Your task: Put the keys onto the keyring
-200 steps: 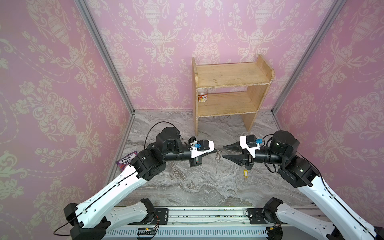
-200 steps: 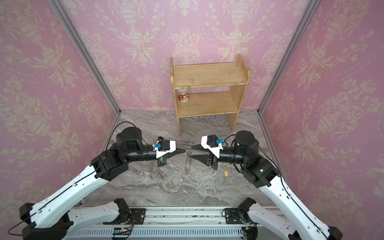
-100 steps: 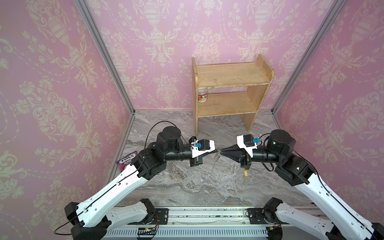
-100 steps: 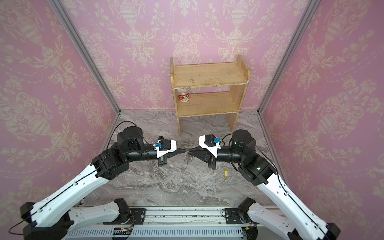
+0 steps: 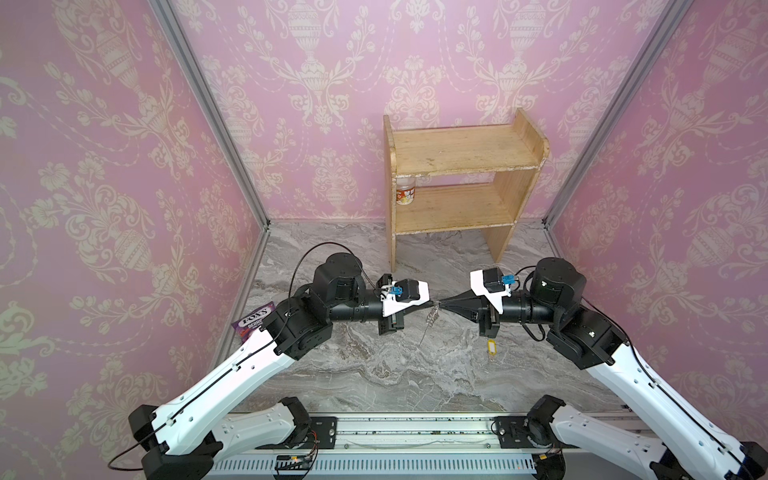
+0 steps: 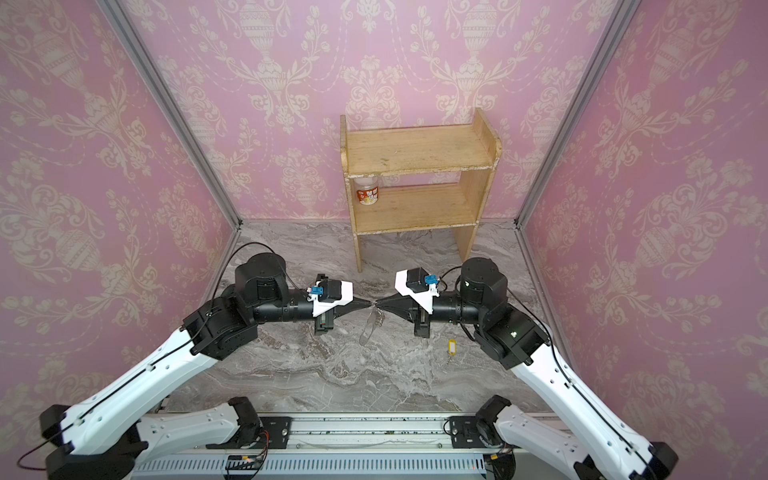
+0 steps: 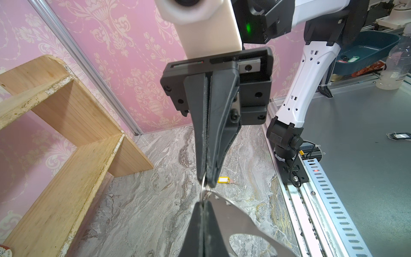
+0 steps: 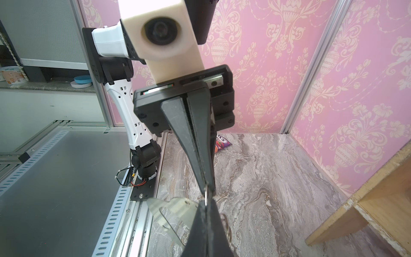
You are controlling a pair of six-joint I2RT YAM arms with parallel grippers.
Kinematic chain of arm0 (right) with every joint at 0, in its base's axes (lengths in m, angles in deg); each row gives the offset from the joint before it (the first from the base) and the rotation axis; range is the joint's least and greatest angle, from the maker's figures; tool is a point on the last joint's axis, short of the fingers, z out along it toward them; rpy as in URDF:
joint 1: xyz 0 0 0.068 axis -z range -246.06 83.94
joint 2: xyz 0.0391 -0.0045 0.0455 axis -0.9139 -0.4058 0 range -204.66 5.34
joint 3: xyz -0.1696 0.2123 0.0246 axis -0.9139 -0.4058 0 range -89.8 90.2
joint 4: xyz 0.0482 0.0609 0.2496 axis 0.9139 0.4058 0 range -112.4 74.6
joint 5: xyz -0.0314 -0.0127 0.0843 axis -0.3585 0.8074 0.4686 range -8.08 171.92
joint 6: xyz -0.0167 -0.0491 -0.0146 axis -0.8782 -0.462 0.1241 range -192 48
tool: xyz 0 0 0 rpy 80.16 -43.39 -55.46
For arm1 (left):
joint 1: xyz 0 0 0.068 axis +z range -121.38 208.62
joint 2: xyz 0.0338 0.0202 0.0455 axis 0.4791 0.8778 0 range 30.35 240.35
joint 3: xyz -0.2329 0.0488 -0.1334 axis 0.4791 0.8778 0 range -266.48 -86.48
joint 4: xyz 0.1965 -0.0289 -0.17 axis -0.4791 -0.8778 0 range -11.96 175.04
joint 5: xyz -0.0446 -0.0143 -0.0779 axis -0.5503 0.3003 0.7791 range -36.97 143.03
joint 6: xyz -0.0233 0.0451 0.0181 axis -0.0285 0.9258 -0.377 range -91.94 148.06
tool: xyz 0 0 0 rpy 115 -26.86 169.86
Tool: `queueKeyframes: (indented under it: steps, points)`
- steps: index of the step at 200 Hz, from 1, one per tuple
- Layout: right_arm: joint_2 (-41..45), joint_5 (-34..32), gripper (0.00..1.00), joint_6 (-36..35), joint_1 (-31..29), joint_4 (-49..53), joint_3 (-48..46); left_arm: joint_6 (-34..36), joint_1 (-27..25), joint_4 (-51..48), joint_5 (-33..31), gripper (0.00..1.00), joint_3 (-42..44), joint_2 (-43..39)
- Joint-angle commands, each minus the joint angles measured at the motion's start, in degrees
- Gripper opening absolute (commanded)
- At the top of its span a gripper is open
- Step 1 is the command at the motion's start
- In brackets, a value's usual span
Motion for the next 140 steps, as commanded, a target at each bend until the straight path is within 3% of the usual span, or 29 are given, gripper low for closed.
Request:
queueKeyframes:
  steps: [1,14,26,53,75,140]
  points:
    - [-0.69,2.20,0.00,1.67,-0.54,1.08,1.33,-0.79,0.04,4.45,0.20,0.14,-0.23,-0.89]
    - [-0.37,1.84,0.00,1.70,-0.53,1.07,1.27,-1.22,0.05,5.54,-0.24,0.24,0.31,-1.17]
    - [-0.19,1.87,0.00,1.72,-0.54,0.95,1.32,-1.54,0.00,6.10,-0.43,0.27,0.62,-1.27]
    - [0.17,1.57,0.00,3.11,-0.29,-0.44,1.38,-2.06,0.02,6.49,0.36,0.28,0.84,-1.32]
    - [2.12,1.48,0.00,8.69,1.16,-8.54,-1.30,-2.41,0.05,7.03,0.02,0.29,1.55,-1.42]
    - [1.23,7.04,0.00,16.90,3.32,-17.63,-2.09,-8.88,0.04,18.90,2.35,0.30,6.45,-2.59]
